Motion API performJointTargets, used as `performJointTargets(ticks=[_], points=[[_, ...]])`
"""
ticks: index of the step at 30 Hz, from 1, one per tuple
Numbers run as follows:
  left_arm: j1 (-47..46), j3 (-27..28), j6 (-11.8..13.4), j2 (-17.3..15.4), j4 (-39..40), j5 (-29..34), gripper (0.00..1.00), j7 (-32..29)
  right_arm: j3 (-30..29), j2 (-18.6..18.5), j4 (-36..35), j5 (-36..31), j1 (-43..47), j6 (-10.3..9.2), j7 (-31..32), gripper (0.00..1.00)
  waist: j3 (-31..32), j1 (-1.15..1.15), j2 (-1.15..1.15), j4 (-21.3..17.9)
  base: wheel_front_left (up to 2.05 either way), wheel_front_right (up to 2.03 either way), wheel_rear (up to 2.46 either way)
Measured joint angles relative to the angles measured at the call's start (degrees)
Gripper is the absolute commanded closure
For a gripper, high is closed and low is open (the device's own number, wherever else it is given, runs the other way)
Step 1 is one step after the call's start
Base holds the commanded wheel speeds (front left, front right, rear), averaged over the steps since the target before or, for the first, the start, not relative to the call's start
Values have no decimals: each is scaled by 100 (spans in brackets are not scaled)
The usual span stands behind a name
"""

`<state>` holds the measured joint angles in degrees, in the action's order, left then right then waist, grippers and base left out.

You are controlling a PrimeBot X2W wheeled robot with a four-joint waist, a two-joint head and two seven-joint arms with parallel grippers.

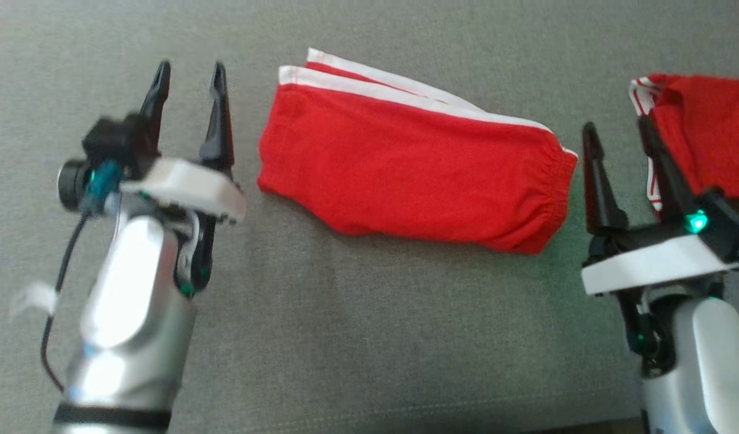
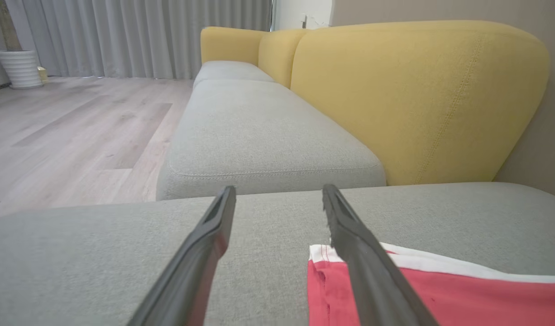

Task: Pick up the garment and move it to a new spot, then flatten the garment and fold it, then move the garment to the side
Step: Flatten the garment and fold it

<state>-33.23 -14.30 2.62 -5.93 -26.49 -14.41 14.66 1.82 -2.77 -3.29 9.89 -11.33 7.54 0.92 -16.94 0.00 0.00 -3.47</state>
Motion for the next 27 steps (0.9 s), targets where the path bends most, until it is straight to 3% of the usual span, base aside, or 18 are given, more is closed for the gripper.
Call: performJointTargets(ticks=[7,14,27], points=[[1093,160,356,-144,960,131,0,0,-236,1,-253,-287,493,0,-69,0,379,0,0,128,0,0,0],[2175,166,547,-249,1464,122,0,-126,-324,9,-319,-292,1000,0,-71,0,740,0,0,198,0,0,0],[2542,33,648,-322,1828,122,0,-405,-346,14,-325,-291,1100,0,34,0,866,0,0,326,0,0,0]])
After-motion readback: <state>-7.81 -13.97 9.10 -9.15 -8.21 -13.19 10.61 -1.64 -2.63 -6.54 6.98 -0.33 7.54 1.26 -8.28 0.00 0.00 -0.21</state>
